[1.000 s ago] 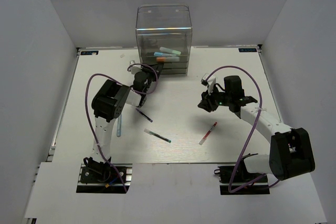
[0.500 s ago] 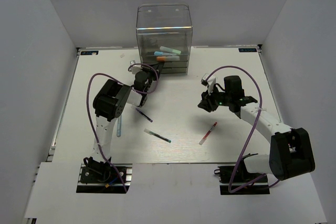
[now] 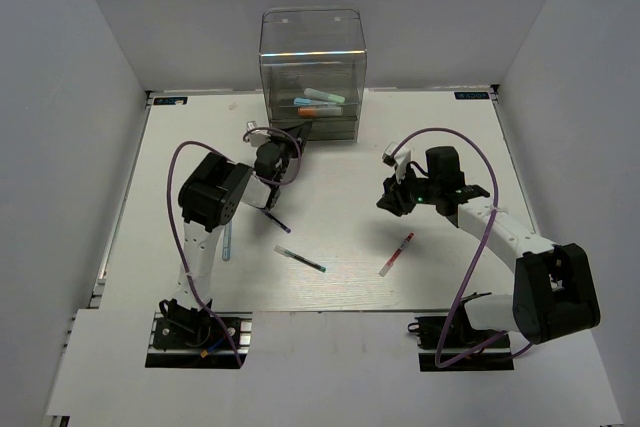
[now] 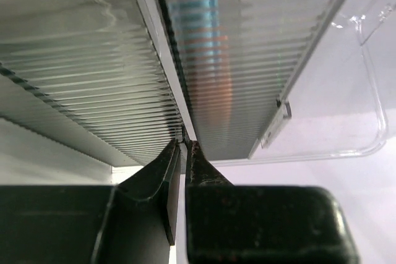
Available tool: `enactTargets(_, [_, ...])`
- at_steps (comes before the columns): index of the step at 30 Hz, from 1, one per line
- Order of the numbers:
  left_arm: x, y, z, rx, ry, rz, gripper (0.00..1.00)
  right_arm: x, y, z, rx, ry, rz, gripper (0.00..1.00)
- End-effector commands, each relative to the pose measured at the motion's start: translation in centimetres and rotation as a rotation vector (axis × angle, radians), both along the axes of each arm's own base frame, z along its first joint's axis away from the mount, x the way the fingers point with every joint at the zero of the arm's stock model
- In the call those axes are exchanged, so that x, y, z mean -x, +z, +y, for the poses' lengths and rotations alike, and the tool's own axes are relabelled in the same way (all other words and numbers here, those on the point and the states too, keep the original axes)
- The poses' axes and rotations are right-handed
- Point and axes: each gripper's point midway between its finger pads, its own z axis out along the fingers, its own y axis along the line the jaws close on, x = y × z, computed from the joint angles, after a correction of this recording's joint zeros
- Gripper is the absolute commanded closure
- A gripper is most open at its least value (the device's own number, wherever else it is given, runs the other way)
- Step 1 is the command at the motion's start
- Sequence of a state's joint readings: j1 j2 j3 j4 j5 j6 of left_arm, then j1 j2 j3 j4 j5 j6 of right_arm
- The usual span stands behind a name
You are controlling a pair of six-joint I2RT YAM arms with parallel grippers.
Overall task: Sort the stationery into containers
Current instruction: Open the drawer in the storage box.
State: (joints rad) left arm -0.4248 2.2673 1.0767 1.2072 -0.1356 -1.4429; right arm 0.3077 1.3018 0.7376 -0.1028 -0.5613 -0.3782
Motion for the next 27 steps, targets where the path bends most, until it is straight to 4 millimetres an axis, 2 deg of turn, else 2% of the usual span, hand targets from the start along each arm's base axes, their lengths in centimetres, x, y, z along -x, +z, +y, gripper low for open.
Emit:
enactTargets(1, [0.8,0.0,0.4,-0.010,0.017,-0.014,1.00,-0.2,1.2,0.1,-0.020,0.013,-0.050,0.60])
enactTargets(4, [1.4,0.6,0.5,-0.004,0.008,-0.028,1.00,-0.2,1.1,0.2,-0.018,0.015,-0.048,0.60])
enactTargets(5, [1.9,0.1,0.1,-0.009,-0.001,-0.016,1.00,-0.1,0.9,0.1,-0.016,0.014,-0.042,0.60])
enactTargets(8, [2.4,0.8,0.4,-0.002,-0.001,-0.032,1.00,-0.2,1.0,0.1,-0.013,0.015,-0.048,0.55])
enactTargets(9, [2.7,1.1,0.0,0.004,-0.010,-0.043,1.00,-0.2,1.0,0.0,-0.011,0.016,-0.052,0.54])
enactTargets(11, [3.2,0.9,0.2,0.000,-0.010,-0.037,1.00,0.0,0.8,0.0,0.000,0.029,-0.051,0.51])
enactTargets(12, [3.5,1.4,-0.4,0.004,-0.028,-0.045,1.00,-0.1,0.9,-0.1,0.005,0.033,-0.064,0.50])
enactTargets(17, [5.0,1.0,-0.8,0.000,-0.047,-0.036,1.00,0.2,0.6,-0.1,0.009,0.050,-0.057,0.50])
enactTargets(18, [5.0,1.7,-0.8,0.005,-0.047,-0.046,1.00,0.2,0.6,-0.1,0.010,0.051,-0.060,0.50])
enactTargets(23, [6.4,0.7,-1.0,-0.003,-0.055,-0.027,1.00,0.1,0.5,-0.1,0.016,0.054,-0.063,0.48])
enactTargets(27, [6.6,0.7,-0.9,-0.007,-0.055,-0.019,1.00,0.2,0.4,-0.2,0.023,0.057,-0.063,0.46])
